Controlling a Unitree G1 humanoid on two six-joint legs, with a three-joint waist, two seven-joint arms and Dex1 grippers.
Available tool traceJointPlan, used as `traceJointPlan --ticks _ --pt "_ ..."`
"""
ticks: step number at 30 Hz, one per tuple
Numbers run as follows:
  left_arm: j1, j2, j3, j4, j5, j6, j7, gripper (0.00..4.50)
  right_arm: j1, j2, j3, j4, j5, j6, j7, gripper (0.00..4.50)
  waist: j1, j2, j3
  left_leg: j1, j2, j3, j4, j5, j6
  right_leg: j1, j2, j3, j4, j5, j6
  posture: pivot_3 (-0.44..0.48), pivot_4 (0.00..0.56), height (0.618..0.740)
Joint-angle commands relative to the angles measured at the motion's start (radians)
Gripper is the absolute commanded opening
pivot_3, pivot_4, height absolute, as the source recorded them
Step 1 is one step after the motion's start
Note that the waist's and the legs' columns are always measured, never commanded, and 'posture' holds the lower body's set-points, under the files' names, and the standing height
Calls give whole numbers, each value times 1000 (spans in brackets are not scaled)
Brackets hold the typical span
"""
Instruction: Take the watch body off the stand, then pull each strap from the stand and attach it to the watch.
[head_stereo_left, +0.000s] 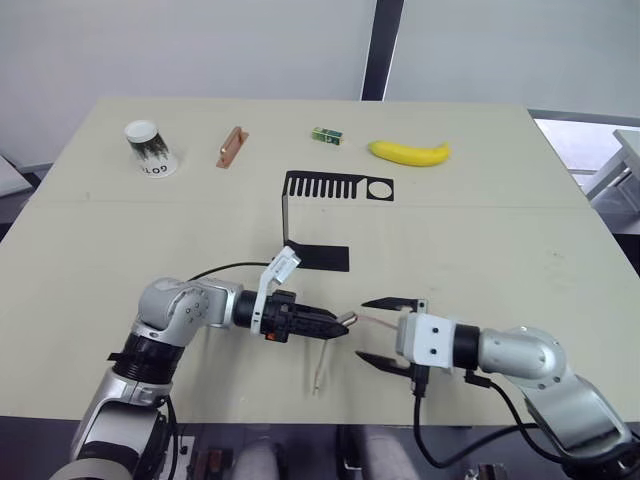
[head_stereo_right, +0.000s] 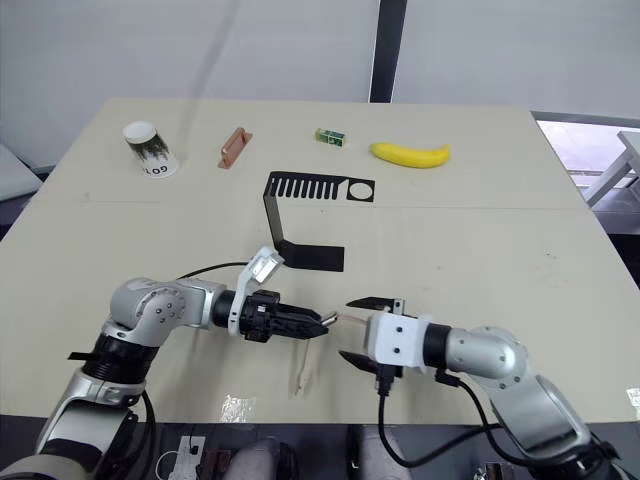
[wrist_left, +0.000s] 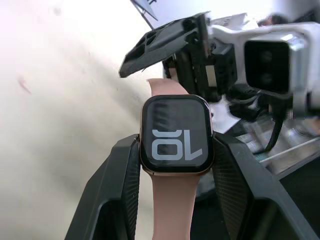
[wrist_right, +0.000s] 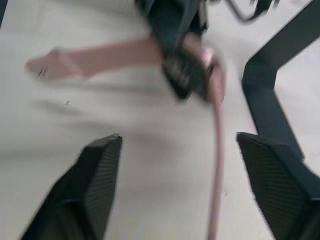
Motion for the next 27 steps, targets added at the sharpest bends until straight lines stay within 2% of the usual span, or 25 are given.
traceJointPlan --ticks 1,4,6,7,11,17,24,27 --pt "30 29 -5 -13 168 -423 -126 1598 107 -26 -174 -37 87 -110 47 4433 1 0 0 0 0 0 0 0 0 0 0 0 0 0 0 0 150 740" --pt "61 40 -7 50 335 -885 -219 1598 211 22 -320 -30 204 -183 52 4433 4 0 0 0 0 0 0 0 0 1 0 0 0 0 0 0 150 740" --pt "67 29 8 102 401 -1156 -254 1598 281 70 -403 -26 301 -240 71 4433 6 0 0 0 0 1 0 0 0 1 0 0 -1 0 0 0 150 740" --pt "67 25 13 125 422 -1253 -263 1598 309 89 -433 -26 340 -258 78 4433 7 0 0 0 0 1 0 0 0 1 1 0 -1 0 0 0 150 740" --pt "75 39 27 140 426 -1421 -297 1598 457 162 -552 -79 478 -205 24 4433 14 0 0 1 0 1 0 -1 1 1 0 0 -1 0 0 0 150 740" --pt "105 92 27 52 412 -1378 -287 1598 531 191 -584 -120 501 -198 6 4433 12 0 0 2 1 2 0 -2 2 1 0 1 0 0 0 0 150 740" --pt "47 137 42 -91 336 -1114 -243 1598 504 183 -535 -142 483 -175 -10 4433 22 0 0 1 1 2 0 -2 2 1 1 1 0 0 0 0 150 740" --pt "16 222 42 -145 333 -1003 -287 1598 472 173 -523 -142 480 -151 -25 4433 19 0 0 1 1 2 0 -2 2 1 1 1 0 0 0 0 150 740"
